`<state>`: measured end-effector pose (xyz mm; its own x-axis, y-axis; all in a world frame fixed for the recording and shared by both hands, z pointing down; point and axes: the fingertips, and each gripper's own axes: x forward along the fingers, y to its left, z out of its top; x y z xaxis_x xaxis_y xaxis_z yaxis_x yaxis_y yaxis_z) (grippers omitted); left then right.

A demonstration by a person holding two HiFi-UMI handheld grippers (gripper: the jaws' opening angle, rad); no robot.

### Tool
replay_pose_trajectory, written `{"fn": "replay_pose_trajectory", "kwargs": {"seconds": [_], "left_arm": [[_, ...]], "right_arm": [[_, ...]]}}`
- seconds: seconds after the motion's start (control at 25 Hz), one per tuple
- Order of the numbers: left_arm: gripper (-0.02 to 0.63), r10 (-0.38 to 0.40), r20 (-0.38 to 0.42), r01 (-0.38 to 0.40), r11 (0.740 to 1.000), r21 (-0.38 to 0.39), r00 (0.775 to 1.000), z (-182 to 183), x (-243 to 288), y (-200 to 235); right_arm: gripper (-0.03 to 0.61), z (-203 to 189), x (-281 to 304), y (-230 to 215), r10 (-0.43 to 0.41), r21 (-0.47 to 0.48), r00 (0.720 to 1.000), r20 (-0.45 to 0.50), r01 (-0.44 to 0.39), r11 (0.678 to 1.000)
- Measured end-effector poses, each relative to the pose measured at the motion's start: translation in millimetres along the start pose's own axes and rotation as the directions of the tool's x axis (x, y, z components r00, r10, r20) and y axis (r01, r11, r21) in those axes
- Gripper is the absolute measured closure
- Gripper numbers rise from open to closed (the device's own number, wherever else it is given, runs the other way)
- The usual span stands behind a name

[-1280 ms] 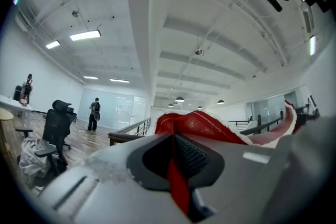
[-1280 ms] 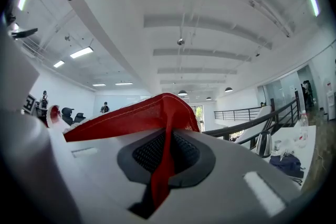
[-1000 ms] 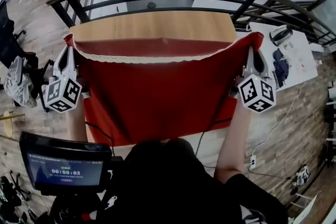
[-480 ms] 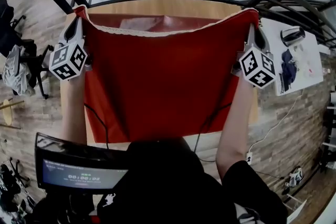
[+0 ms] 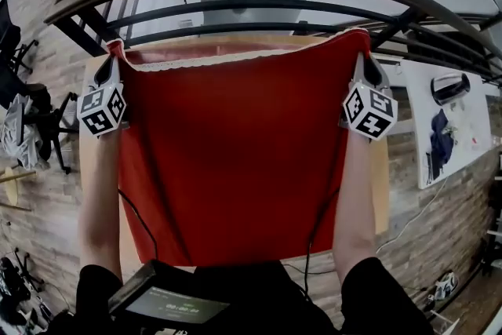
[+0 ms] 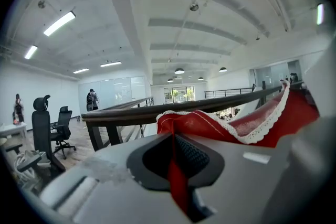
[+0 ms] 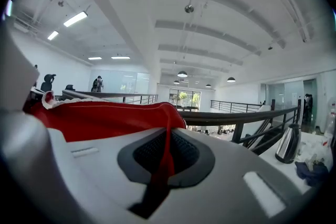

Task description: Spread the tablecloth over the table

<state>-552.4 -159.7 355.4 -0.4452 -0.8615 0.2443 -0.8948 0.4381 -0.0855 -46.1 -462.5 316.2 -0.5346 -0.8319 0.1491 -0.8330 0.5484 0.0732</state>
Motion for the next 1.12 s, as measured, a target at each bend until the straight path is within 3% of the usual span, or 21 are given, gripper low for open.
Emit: {"fn": "replay_pose_trajectory", "kwargs": {"seconds": [0.24,0.44,0.72,0.84,0.92,1.12], "left_arm": [[0.597,0.021,-0.076,-0.015,0.997,0.081,0.997,-28,86,8],[0.597,0.047,-0.094,-0.035,0.991,0.131,0.994,-24,147,20],[0.597,0.1,-0.072,-0.09,0.988,0.128,0.992,1,209,32],[0.597,0.08,-0.096,-0.067,0.989,0.133,0.992,-8,230,33],[0.595,0.059,-0.122,-0.037,0.983,0.178,0.991,-15,242,36],[0.583,0.047,-0.21,0.007,0.968,0.249,0.976,-42,257,38]], "right_arm": [[0.565,-41,102,11,0.002,-0.097,0.998,-0.065,-0.008,0.995],[0.565,-40,171,20,0.023,-0.186,0.996,-0.085,-0.039,0.982],[0.565,-24,249,24,0.058,-0.124,0.994,-0.096,-0.069,0.99],[0.565,-40,272,29,0.062,-0.177,0.989,-0.131,-0.085,0.981],[0.565,-48,285,33,0.069,-0.187,0.987,-0.144,-0.096,0.978],[0.563,-76,301,38,0.115,-0.161,0.977,-0.179,-0.145,0.976]]}}
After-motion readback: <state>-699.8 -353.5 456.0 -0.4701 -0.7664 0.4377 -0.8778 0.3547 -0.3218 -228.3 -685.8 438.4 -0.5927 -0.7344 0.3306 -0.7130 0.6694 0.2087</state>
